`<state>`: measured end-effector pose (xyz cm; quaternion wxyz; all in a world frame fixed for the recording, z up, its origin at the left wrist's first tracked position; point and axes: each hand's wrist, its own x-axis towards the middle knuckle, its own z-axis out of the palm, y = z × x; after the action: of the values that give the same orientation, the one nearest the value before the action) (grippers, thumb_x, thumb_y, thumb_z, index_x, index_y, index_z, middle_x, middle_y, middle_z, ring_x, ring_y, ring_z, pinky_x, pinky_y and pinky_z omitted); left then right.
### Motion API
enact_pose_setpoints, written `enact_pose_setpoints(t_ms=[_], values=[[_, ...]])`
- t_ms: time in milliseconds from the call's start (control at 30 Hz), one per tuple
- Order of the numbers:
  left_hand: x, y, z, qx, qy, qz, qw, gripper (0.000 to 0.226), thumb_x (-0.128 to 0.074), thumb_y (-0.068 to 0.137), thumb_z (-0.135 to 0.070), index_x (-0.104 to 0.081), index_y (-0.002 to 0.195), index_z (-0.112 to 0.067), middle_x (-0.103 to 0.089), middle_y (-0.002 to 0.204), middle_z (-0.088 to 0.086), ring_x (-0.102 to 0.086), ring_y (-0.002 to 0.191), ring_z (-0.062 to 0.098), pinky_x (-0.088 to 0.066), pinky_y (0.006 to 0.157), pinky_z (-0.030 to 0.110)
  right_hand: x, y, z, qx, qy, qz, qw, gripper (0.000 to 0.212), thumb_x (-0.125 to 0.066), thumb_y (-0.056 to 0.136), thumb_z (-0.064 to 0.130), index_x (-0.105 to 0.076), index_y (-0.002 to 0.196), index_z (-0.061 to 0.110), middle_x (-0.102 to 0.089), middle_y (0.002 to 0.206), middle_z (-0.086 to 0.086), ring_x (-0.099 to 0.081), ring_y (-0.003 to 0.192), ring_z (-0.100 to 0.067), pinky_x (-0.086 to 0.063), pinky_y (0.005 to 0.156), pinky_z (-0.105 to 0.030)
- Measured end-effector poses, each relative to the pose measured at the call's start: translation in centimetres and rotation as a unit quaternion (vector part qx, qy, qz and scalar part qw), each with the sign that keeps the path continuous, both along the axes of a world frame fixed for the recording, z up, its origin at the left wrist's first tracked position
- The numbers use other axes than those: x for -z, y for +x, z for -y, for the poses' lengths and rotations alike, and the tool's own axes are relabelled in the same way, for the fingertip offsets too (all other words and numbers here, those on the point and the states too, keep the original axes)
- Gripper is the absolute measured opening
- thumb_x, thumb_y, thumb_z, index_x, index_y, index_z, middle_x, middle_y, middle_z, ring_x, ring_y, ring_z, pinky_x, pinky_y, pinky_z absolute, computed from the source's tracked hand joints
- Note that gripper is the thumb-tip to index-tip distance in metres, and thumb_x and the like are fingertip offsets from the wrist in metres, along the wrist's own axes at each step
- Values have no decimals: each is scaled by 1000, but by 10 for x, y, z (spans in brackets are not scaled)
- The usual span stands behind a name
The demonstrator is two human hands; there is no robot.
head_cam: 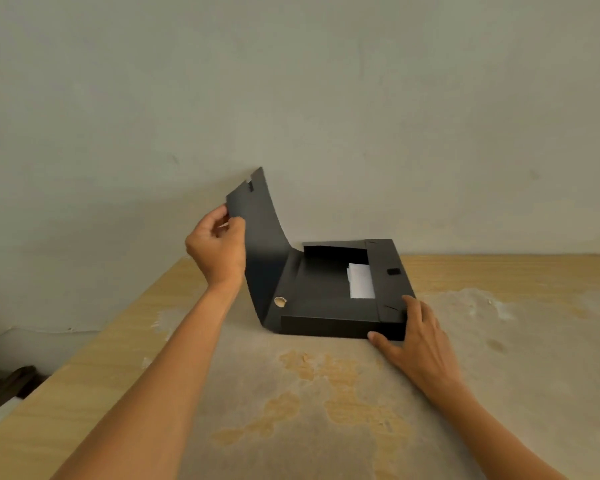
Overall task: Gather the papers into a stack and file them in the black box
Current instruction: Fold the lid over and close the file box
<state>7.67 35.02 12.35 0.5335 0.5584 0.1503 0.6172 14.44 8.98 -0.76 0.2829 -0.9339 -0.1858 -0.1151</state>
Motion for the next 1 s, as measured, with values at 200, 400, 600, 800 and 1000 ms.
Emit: enact_pose_setpoints(t_ms=[200,400,600,800,1000], values=[[8,23,74,36,316,-73,945,24,-65,77,2,-72,99,-3,-69,88,2,-64,73,-2,-49,70,8,-3,2,6,-29,62,-34,997,97,-63,77,57,-13,148,14,-35,147,-9,-43,130,-26,-43,104,-40],[33,48,116,160,450,-190,858,44,-67,80,-11,-59,124,-10,-66,102,1,-65,82,9,-55,79,26,-8,14,27,-72,94,-73,990,93,-65,78,52,-9,147,23,-45,142,-6,-53,121,-24,-48,95,-36],[59,67,135,196,490,-290,798,45,-67,77,-25,-61,120,-16,-62,107,-3,-54,90,8,-51,82,30,-8,26,46,-77,81,-83,990,100,-62,78,59,-2,150,22,-46,144,-6,-51,125,-23,-45,96,-34],[70,76,146,199,524,-306,769,35,-65,74,-28,-71,104,-12,-67,103,-3,-56,96,9,-52,79,30,-4,26,55,-100,106,-60,988,97,-65,75,59,-7,147,30,-53,138,-2,-56,120,-21,-47,94,-34],[80,78,151,212,525,-335,753,35,-65,73,-33,-72,101,-14,-70,99,-4,-58,94,10,-51,83,31,-3,24,57,-107,71,-26,991,99,-65,73,60,-10,147,26,-58,131,-1,-59,114,-20,-49,91,-34]])
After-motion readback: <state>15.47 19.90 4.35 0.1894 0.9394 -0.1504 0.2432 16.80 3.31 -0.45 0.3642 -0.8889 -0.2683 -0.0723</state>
